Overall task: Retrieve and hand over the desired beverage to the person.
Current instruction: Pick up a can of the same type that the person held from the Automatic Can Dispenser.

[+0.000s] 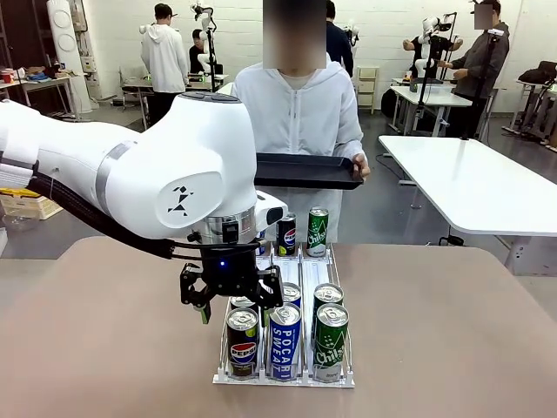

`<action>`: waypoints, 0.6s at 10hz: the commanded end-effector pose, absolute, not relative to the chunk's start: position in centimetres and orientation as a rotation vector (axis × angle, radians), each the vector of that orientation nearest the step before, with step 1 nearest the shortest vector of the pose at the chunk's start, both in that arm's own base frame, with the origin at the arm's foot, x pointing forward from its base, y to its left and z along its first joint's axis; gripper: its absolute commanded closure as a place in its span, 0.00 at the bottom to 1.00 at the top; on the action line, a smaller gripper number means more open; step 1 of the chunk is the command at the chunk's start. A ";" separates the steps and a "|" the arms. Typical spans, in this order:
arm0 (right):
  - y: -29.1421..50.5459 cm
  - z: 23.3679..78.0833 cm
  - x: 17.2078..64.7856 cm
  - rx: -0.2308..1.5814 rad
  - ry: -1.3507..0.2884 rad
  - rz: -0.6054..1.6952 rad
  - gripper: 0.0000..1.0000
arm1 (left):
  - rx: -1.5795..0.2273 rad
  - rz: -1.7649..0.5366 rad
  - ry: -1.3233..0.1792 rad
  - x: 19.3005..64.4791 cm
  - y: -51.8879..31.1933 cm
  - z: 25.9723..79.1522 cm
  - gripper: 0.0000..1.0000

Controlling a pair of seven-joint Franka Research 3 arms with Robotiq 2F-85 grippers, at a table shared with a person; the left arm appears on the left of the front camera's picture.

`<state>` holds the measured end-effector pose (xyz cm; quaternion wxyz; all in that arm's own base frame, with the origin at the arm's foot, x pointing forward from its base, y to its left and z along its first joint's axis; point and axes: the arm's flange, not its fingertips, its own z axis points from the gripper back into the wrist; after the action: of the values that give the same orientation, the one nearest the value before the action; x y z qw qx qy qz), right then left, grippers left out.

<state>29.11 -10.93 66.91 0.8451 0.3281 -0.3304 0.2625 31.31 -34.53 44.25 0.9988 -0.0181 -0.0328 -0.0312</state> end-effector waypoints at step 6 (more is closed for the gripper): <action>-10.9 67.0 29.2 0.721 -0.716 0.569 0.00 | -0.038 -0.102 -0.081 32.3 -34.8 43.4 0.00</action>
<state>29.11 -10.93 66.91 0.8451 0.3281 -0.3304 0.2625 31.78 -34.64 43.57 0.9986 -0.0201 -0.0300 -0.0380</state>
